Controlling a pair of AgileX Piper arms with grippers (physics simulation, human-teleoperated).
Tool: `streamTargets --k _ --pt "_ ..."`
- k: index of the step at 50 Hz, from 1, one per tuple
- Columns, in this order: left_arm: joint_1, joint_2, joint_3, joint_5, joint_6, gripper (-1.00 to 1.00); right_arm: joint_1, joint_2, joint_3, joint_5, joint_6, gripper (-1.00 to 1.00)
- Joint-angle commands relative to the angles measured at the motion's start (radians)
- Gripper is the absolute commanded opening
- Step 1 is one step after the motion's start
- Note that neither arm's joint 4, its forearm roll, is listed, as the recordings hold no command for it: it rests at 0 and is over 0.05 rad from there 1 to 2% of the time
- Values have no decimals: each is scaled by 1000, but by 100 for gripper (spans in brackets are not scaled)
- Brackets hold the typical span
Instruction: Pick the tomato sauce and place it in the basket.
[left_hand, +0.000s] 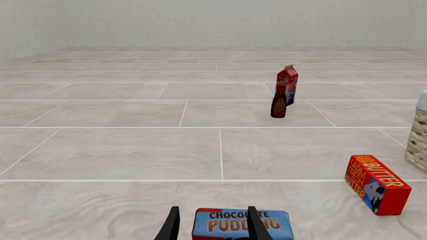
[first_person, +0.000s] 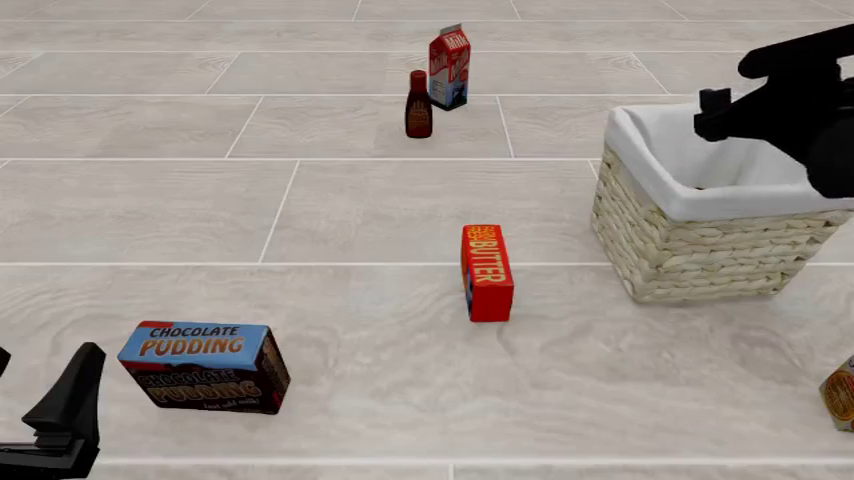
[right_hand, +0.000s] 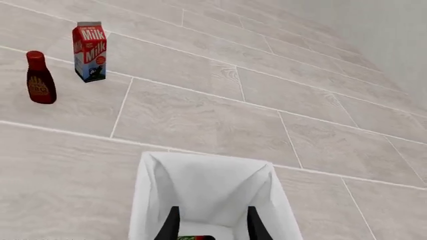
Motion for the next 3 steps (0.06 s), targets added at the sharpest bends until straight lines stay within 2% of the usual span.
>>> streamTargets --k 1,3 --pt "0 0 0 0 0 100 13 -77 81 -55 -33 100" --pt "0 0 0 0 0 100 14 -91 103 -80 -43 100"
